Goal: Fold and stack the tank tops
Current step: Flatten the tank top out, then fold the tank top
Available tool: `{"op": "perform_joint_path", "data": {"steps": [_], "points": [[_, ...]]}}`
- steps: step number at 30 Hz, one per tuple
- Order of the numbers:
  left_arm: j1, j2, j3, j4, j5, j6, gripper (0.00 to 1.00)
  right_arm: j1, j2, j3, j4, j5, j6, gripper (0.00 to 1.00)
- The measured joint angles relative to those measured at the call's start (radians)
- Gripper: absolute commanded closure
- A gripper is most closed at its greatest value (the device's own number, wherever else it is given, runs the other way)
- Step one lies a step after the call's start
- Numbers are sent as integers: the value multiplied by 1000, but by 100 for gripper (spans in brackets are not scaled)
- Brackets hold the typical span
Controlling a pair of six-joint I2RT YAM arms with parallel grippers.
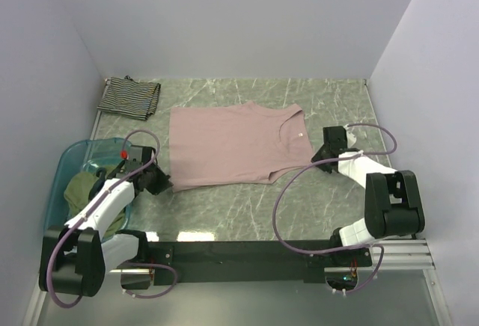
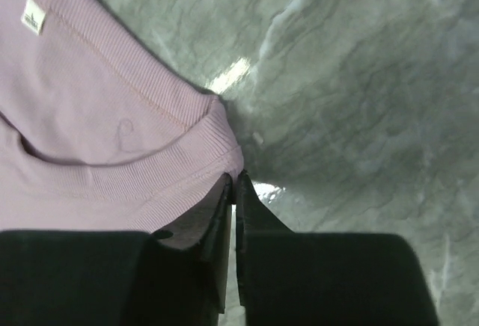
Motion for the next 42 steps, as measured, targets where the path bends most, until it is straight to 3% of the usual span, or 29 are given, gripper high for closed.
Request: {"op": "perform_joint_path", "data": {"steps": [12, 16, 17, 18, 21, 25, 29, 33, 42], "points": [[-167, -34, -63, 32, -7, -48, 99, -171, -104, 10, -53, 5, -40, 94], [-233, -33, -107, 45, -18, -80, 99, -187, -104, 10, -59, -7, -48, 72], [-246, -35, -114, 54, -18, -89, 99, -190, -104, 9, -58, -11, -50, 60], [-264, -44, -119, 63, -23, -93, 99, -191, -107, 7, -55, -15, -51, 54], [-296, -75, -135, 76, -31, -97, 97, -178, -154, -21, -49, -23, -61, 46], [-311, -102, -137, 86, -34, -93, 96, -80, -266, -49, -53, -27, -61, 47], [-315, -103, -137, 95, -39, -92, 95, 119, -328, -57, -50, -24, -42, 51], [-328, -98, -137, 96, -40, -94, 87, 239, -365, -128, -37, -35, -8, 57], [-370, -76, -119, 51, -110, -111, 65, 412, -290, -203, -13, -50, 22, 54]]}}
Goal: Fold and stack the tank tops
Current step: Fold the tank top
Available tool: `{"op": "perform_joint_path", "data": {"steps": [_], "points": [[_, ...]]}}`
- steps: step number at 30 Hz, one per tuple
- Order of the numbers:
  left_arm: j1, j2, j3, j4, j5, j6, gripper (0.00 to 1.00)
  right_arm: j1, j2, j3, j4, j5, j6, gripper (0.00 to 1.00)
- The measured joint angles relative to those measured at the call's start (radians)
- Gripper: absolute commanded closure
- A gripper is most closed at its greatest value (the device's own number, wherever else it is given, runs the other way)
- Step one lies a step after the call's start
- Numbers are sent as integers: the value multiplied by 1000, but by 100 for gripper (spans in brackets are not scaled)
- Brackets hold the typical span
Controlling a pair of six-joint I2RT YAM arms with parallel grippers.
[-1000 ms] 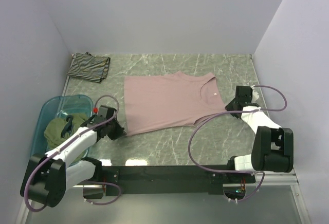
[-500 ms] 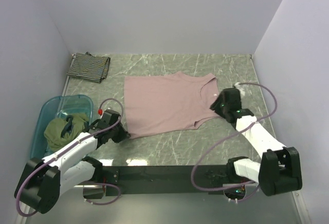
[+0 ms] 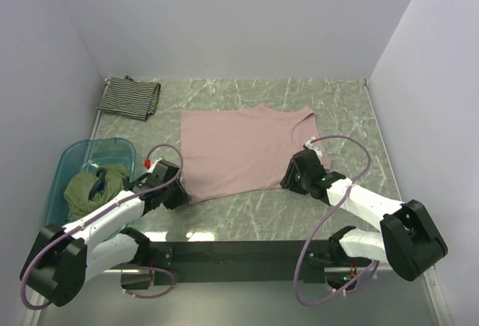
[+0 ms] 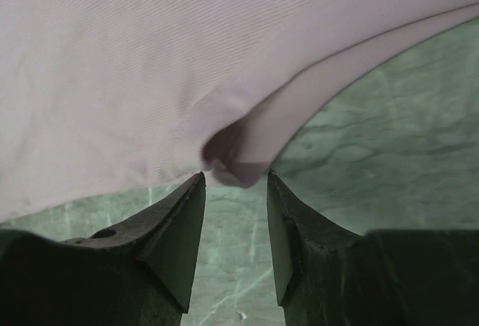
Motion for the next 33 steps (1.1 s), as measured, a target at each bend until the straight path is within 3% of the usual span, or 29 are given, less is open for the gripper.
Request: {"op": "perform_joint_path", "data": {"steps": [6, 18, 24, 30, 33], "points": [[-8, 0, 41, -74, -44, -45, 65, 41, 24, -6, 37, 3, 34, 54], [-104, -35, 41, -56, -47, -120, 61, 55, 39, -23, 64, 16, 70, 55], [-116, -9, 27, -32, -61, -142, 72, 66, 50, -30, 77, 22, 85, 67], [-141, 6, 16, -35, -77, -163, 76, 77, 51, -30, 76, 35, 90, 100], [-143, 7, 16, -49, -87, -169, 87, 79, 51, -30, 74, 39, 92, 100]]}}
